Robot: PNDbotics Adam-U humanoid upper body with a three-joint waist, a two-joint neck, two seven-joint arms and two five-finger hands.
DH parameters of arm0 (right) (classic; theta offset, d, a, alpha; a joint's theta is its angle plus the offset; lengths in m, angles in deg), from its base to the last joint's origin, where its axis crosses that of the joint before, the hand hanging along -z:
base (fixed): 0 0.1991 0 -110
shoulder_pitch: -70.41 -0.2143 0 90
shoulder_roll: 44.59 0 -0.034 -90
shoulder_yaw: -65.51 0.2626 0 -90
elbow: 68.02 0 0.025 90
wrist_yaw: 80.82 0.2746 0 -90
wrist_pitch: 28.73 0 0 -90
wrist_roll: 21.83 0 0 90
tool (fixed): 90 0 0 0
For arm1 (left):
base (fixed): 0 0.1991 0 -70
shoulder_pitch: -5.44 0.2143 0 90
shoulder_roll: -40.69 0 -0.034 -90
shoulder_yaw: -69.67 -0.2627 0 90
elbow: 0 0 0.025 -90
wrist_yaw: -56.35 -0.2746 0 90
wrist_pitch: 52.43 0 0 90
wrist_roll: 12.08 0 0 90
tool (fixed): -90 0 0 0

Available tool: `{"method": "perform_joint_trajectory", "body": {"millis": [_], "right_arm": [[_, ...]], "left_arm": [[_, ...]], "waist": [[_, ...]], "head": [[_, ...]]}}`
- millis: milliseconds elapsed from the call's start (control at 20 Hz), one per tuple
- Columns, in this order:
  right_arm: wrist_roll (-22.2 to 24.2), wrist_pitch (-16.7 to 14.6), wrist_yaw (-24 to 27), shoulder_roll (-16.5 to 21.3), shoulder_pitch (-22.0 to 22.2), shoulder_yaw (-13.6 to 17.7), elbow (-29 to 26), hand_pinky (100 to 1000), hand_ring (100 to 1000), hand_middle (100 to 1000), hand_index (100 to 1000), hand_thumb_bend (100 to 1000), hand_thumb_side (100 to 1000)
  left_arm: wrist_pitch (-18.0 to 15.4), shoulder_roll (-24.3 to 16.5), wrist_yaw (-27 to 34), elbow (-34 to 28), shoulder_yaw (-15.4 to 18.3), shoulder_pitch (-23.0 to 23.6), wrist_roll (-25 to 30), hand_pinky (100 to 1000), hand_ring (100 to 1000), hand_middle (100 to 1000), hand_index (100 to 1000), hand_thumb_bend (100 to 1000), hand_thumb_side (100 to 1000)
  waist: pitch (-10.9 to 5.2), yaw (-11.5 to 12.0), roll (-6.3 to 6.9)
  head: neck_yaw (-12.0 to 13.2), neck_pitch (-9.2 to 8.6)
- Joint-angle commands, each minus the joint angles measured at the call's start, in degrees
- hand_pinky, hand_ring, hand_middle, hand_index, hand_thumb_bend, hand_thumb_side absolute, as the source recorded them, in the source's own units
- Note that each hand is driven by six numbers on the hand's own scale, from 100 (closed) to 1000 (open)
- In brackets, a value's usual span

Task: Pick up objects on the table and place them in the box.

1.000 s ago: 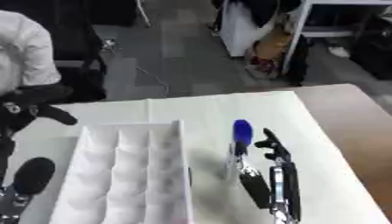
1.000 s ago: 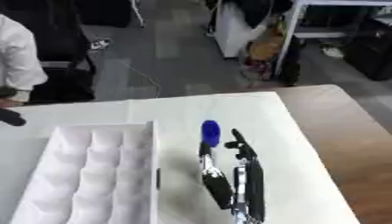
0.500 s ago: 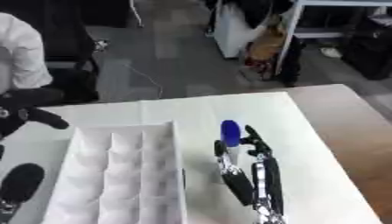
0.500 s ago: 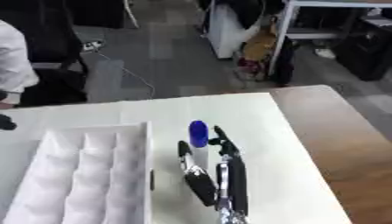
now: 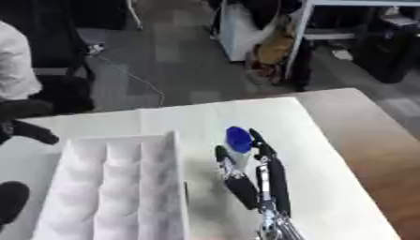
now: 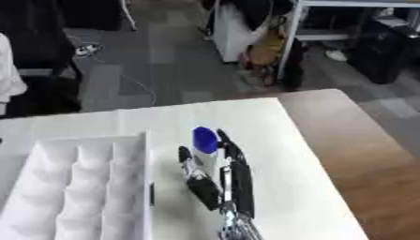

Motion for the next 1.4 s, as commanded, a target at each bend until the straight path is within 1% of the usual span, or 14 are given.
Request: {"method": "perform_joint_trajectory", "body": {"millis": [50, 450, 500, 850, 950, 1000, 1050, 1100, 1150, 1200, 1250, 1300, 1350, 1400], "right_arm": [[-0.46, 0.18, 0.03, 0.58, -1.41, 0.39, 0.41, 760, 898, 699, 951, 516, 823], [-0.16, 0.03, -0.50, 0.84, -2.82, 0.41, 2.98, 748, 893, 678, 934, 499, 796], [-0.10, -0.20, -0.49, 0.89, -3.02, 0.27, 3.15, 718, 873, 655, 923, 502, 784], [0.23, -1.11, -1.02, 1.23, -4.93, 0.04, 6.28, 670, 850, 628, 906, 488, 765], [-0.30, -1.21, -1.17, 1.46, -5.66, 0.51, 7.66, 486, 799, 589, 855, 460, 696], [-0.72, -1.34, -1.13, 1.55, -5.96, 0.76, 8.27, 395, 768, 556, 809, 450, 659], [-1.29, -1.48, -1.03, 1.63, -6.20, 1.09, 8.83, 395, 768, 552, 809, 547, 662], [-1.99, -1.72, -0.87, 1.67, -6.36, 1.41, 9.24, 185, 598, 416, 690, 406, 553], [-3.06, -2.22, -0.58, 1.67, -6.46, 1.77, 9.49, 100, 488, 299, 590, 370, 487], [-4.12, -3.01, -0.22, 1.64, -6.51, 1.97, 9.67, 100, 297, 135, 456, 277, 436], [-5.17, -4.39, 0.20, 1.63, -6.52, 2.04, 9.76, 100, 207, 100, 406, 211, 420], [-5.90, -5.66, 0.55, 1.61, -6.46, 2.03, 10.08, 100, 113, 100, 400, 172, 428], [-6.27, -7.38, 0.67, 1.56, -6.40, 1.77, 10.31, 100, 100, 100, 390, 100, 459], [-6.44, -9.05, 0.78, 1.46, -6.31, 1.60, 10.63, 100, 100, 100, 377, 100, 516]], "left_arm": [[-0.15, -0.19, 0.19, -1.13, 0.05, -0.59, 0.17, 663, 547, 776, 877, 514, 876], [-0.20, 0.02, 0.34, -1.13, -0.03, -0.80, 0.28, 663, 547, 776, 877, 515, 876], [-0.21, 0.04, 0.36, -1.13, -0.05, -0.82, 0.30, 663, 547, 776, 877, 515, 876], [-0.31, 0.39, 0.57, -1.13, -0.14, -1.24, 0.40, 664, 551, 776, 877, 515, 874], [-0.35, 0.57, 0.66, -1.13, -0.19, -1.44, 0.45, 664, 551, 776, 877, 515, 873], [-0.37, 0.64, 0.71, -1.13, -0.20, -1.53, 0.47, 664, 551, 776, 877, 515, 873], [-0.38, 0.71, 0.75, -1.13, -0.21, -1.60, 0.49, 664, 551, 776, 877, 515, 873], [-0.39, 0.77, 0.77, -1.13, -0.22, -1.65, 0.51, 664, 550, 776, 877, 514, 874], [-0.41, 0.82, 0.81, -1.13, -0.24, -1.70, 0.54, 664, 550, 776, 877, 514, 874], [-0.43, 0.84, 0.84, -1.13, -0.25, -1.72, 0.57, 664, 550, 776, 877, 514, 874], [-0.44, 0.85, 0.85, -1.13, -0.26, -1.73, 0.60, 664, 550, 776, 877, 514, 874], [-0.44, 0.85, 0.86, -1.13, -0.26, -1.73, 0.63, 664, 550, 776, 877, 513, 875], [-0.44, 0.84, 0.85, -1.13, -0.27, -1.72, 0.70, 663, 550, 775, 877, 512, 876], [-0.44, 0.83, 0.84, -1.13, -0.28, -1.71, 0.78, 662, 549, 775, 877, 511, 877]], "waist": [[-1.09, 0.21, 0.23], [-1.05, 0.53, 0.25], [-1.04, 0.59, 0.25], [-0.99, 1.10, 0.40], [-0.93, 1.36, 0.45], [-0.90, 1.46, 0.47], [-0.86, 1.54, 0.50], [-0.82, 1.60, 0.52], [-0.77, 1.63, 0.55], [-0.74, 1.65, 0.57], [-0.71, 1.64, 0.59], [-0.69, 1.64, 0.61], [-0.65, 1.63, 0.64], [-0.62, 1.63, 0.66]], "head": [[-0.98, -0.35], [-0.74, -0.47], [-0.71, -0.49], [-0.80, -0.91], [-0.91, -1.24], [-0.93, -1.39], [-0.94, -1.57], [-0.94, -1.72], [-0.93, -1.87], [-0.95, -1.99], [-0.98, -2.12], [-1.00, -2.21], [-1.03, -2.35], [-1.05, -2.44]]}}
